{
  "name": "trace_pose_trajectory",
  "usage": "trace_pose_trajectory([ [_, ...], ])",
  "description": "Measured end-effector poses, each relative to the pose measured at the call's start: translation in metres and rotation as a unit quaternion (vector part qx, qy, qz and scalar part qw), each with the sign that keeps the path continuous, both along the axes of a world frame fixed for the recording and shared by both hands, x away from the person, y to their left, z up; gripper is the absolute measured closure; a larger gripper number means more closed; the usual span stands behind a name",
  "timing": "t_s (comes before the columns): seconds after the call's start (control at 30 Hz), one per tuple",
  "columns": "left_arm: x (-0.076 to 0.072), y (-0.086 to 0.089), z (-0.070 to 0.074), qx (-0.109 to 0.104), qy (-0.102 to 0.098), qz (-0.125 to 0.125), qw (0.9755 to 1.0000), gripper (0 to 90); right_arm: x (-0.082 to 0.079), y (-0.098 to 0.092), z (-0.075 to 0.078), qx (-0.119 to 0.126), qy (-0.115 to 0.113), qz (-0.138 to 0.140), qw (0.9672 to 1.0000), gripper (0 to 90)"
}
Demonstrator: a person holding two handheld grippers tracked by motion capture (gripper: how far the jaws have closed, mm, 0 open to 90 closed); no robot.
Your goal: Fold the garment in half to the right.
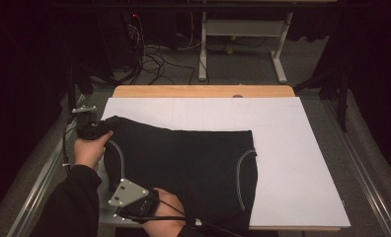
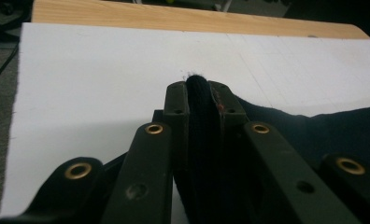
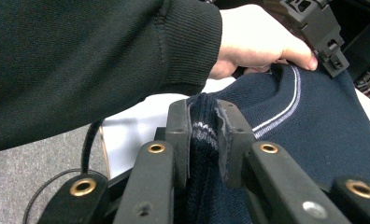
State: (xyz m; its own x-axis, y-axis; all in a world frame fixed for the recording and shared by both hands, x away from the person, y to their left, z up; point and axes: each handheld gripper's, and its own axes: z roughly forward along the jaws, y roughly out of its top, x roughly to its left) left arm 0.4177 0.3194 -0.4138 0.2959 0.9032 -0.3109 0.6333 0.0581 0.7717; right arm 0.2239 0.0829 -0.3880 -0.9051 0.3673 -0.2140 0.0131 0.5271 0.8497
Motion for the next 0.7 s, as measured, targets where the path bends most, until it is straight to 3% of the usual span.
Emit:
trace_pose_trajectory([
  [0.4,-0.013,0.037,0.006,-0.004,-0.002,0.019,0.9998,75.3,-0.004,0.032,0.002,0.008,-0.004,0.026,0.9996,77.7],
  [0.7,-0.017,0.033,0.011,-0.006,-0.002,0.017,0.9998,75.3,-0.006,0.031,0.003,0.008,-0.009,0.026,0.9996,77.5],
])
